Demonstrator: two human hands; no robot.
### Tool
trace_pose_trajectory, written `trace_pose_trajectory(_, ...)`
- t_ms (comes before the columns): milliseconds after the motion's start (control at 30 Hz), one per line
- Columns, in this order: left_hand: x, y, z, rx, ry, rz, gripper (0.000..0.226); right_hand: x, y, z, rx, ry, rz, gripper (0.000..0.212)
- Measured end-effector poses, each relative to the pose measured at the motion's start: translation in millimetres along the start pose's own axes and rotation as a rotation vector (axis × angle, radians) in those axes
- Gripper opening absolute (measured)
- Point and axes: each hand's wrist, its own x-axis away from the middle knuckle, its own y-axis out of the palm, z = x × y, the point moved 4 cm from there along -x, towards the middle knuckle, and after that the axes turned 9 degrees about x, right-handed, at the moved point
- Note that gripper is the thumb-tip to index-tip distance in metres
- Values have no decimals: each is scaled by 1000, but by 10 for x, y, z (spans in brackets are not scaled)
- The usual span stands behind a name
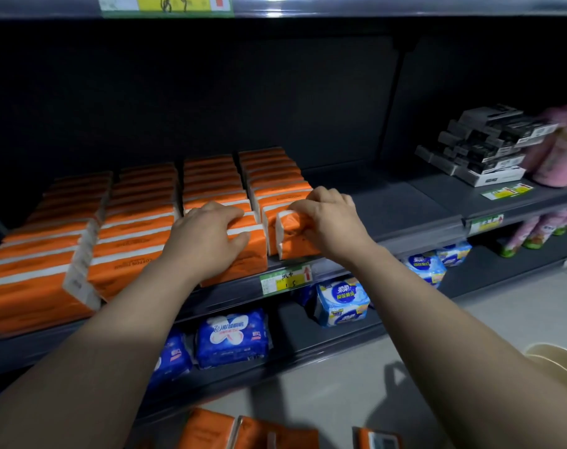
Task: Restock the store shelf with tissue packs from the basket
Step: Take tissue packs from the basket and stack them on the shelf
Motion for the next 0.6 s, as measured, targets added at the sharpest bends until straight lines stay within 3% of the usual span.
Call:
trace_pose_trajectory(167, 0, -7, -61, 48, 2, -7, 44, -63, 143, -10, -48, 45, 77, 55)
trace_pose_trajectory(333, 9, -16, -44, 30, -4, -3, 46, -91, 190, 24, -168, 48, 16, 67)
trace_pose_trajectory(600, -59, -41, 176, 35, 22, 50, 40, 65, 63, 255, -391, 223, -129, 108)
